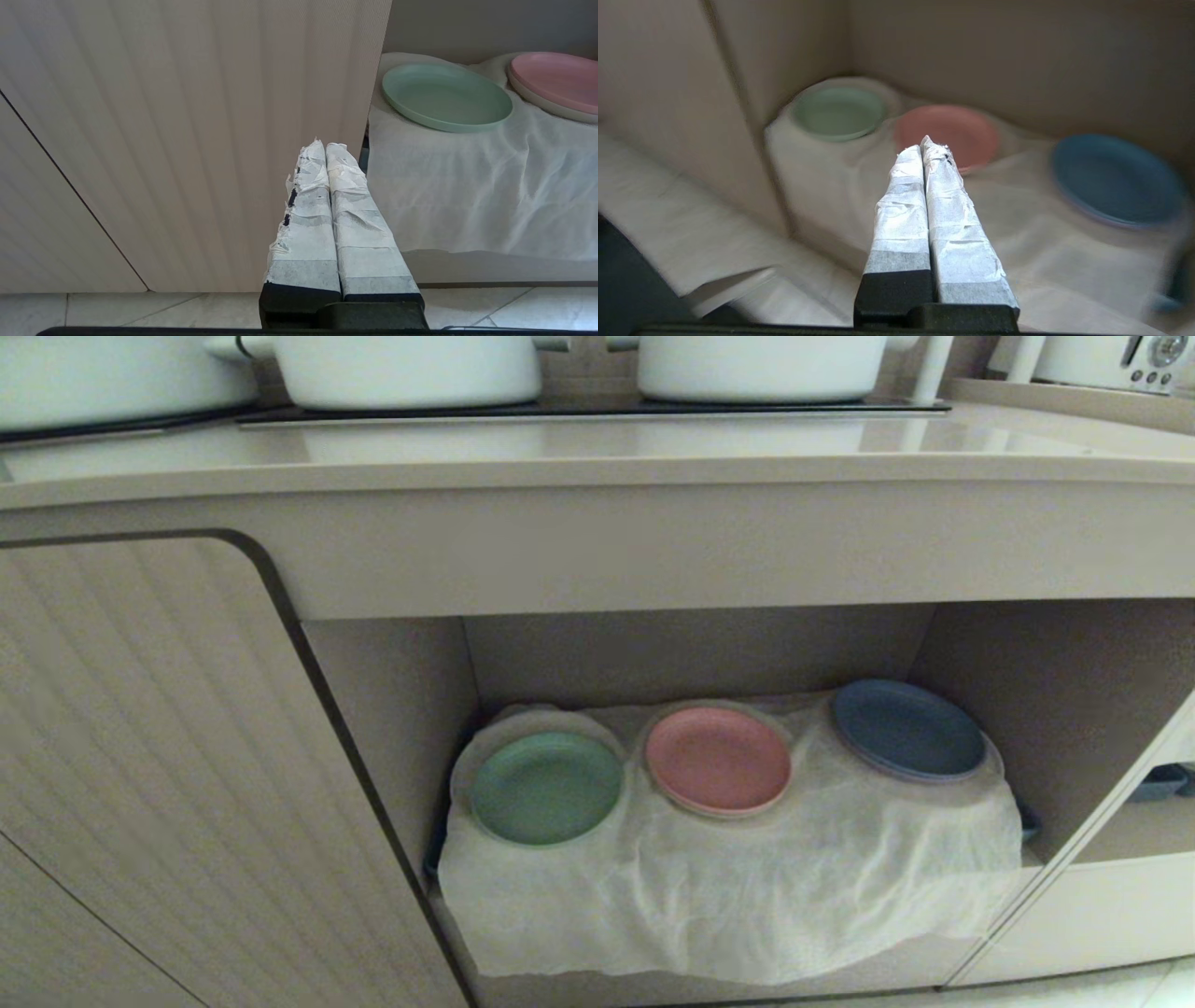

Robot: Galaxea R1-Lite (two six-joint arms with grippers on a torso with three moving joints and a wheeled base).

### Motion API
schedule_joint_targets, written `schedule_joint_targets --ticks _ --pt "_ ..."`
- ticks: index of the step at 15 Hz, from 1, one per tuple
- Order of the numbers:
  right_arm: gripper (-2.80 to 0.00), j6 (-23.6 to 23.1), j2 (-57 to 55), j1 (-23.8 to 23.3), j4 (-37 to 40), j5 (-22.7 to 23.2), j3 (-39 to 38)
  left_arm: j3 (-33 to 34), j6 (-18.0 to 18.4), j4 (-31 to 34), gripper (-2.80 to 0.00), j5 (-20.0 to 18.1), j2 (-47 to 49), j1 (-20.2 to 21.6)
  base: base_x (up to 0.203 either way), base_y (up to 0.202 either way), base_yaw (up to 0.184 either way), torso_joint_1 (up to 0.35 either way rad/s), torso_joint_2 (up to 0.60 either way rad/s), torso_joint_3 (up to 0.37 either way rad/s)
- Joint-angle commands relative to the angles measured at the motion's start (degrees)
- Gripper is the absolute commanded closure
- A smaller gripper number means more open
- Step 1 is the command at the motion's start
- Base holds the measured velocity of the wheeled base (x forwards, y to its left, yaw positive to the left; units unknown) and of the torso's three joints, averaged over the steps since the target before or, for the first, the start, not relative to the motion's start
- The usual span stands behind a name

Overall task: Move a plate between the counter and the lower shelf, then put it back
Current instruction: Pick up the plate in the cupboard

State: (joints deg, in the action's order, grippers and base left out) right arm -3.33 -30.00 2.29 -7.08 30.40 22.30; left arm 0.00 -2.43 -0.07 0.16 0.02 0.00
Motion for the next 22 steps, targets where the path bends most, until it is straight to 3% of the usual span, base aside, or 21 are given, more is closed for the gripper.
schedule_joint_targets --ticks 1,2,4,8,14,17,22 --pt "0.00 -0.3 -10.1 0.3 -0.1 8.3 2.2 0.0 0.0 0.0 0.00 0.0 0.0 0.0 0.000 0.000 0.000 0.000 0.00 0.000" --pt "0.00 -1.0 -13.1 0.8 -0.2 12.3 2.8 0.0 0.0 0.0 0.00 0.0 0.0 0.0 0.000 0.000 0.000 0.000 0.00 0.000" --pt "0.00 -4.2 -19.4 3.6 -0.2 15.9 3.3 0.0 0.0 0.0 0.00 0.0 0.0 0.0 0.000 0.000 0.000 0.000 0.00 0.000" --pt "0.00 -9.6 -33.7 13.0 -3.0 16.8 3.7 0.0 0.0 0.0 0.00 0.0 0.0 0.0 0.000 0.000 0.000 0.000 0.00 0.000" --pt "0.00 -10.2 -59.2 21.1 -21.3 8.8 6.6 0.0 0.0 0.0 0.00 0.0 0.0 0.0 0.000 0.000 0.000 0.000 0.00 0.000" --pt "0.00 -9.8 -69.0 22.5 -24.6 5.8 13.2 0.0 0.0 0.0 0.00 0.0 0.0 0.0 0.000 0.000 0.000 0.000 0.00 0.000" --pt "0.00 -3.2 -81.3 26.6 -31.3 -2.3 21.7 0.0 0.0 0.0 0.00 0.0 0.0 0.0 0.000 0.000 0.000 0.000 0.00 0.000"
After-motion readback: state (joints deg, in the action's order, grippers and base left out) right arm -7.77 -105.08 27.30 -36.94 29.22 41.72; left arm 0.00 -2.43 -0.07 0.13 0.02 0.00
